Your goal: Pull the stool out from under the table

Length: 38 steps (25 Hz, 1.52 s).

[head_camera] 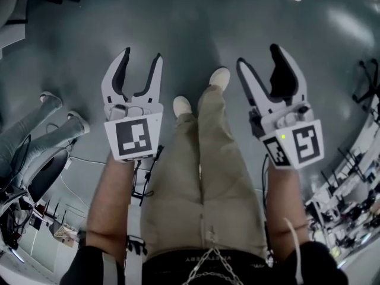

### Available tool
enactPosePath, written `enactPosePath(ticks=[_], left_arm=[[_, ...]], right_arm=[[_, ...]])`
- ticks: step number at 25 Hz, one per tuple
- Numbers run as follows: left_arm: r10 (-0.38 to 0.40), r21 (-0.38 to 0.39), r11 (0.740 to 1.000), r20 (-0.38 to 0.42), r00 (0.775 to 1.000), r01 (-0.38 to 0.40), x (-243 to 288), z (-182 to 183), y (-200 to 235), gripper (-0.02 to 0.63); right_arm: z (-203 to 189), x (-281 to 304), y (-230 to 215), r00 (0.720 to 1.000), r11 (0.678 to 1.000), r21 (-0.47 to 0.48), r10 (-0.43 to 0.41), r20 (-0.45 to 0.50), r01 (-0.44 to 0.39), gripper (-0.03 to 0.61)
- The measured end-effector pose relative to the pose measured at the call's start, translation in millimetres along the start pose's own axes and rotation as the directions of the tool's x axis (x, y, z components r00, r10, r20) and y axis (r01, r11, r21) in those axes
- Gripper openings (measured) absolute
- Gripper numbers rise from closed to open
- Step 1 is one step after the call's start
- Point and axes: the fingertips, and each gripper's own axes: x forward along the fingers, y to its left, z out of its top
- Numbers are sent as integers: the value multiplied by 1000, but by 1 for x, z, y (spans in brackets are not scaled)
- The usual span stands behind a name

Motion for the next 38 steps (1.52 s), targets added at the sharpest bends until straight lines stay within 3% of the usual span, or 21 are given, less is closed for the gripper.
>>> enactPosePath(ticks=[10,16,22,29,38], left_arm=[[35,-14,999,26,999,-35,59,56,-24,233],[85,-73,994,40,996,-82,78,85,-10,233],[119,-57,992,29,993,-117,98,98,0,233],[100,-62,993,25,995,-98,135,101,7,233],[34,40,999,21,999,-35,190,115,15,233]], right_arm=[[14,15,-73,999,1000,-3,23,-28,-24,275],[36,30,-94,998,998,-31,58,-25,-59,275],[47,43,-131,997,996,-69,60,-44,-63,275],[45,79,-153,997,997,-67,36,-73,-41,275],[28,116,-177,994,1000,-19,-9,-106,7,275]])
